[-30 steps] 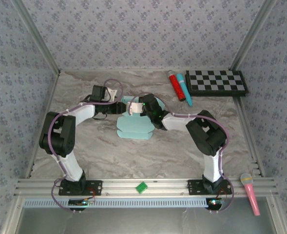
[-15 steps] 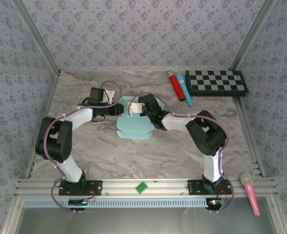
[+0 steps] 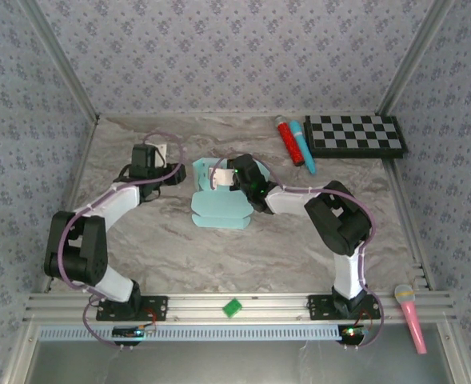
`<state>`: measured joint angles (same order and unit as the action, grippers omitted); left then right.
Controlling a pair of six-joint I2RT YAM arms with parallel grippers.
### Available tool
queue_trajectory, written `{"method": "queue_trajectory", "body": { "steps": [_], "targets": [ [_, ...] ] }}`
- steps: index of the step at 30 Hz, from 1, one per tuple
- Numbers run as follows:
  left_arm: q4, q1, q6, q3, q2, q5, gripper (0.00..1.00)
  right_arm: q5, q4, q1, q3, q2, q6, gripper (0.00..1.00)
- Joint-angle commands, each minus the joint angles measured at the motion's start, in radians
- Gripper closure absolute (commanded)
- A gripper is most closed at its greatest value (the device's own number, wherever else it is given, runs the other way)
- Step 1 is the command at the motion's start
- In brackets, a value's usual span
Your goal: Fold the paper box
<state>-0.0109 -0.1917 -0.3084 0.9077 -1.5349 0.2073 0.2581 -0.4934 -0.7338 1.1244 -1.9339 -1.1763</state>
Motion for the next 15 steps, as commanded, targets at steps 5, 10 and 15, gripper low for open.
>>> {"method": "queue_trajectory", "body": {
  "steps": [5, 10, 15],
  "targets": [
    [-0.018, 0.005, 0.044, 0.107, -0.136, 0.141, 0.5, -0.007, 0.018, -0.011, 0.013, -0.028, -0.012, 1.0],
    [-0.013, 0.004, 0.113, 0.132, -0.175, 0.271, 0.5, -0.002, 0.016, -0.013, 0.018, -0.034, -0.011, 1.0],
    [-0.001, 0.0, 0.142, 0.142, -0.208, 0.329, 0.49, 0.0, 0.014, -0.014, 0.021, -0.037, -0.014, 1.0]
  ]
}}
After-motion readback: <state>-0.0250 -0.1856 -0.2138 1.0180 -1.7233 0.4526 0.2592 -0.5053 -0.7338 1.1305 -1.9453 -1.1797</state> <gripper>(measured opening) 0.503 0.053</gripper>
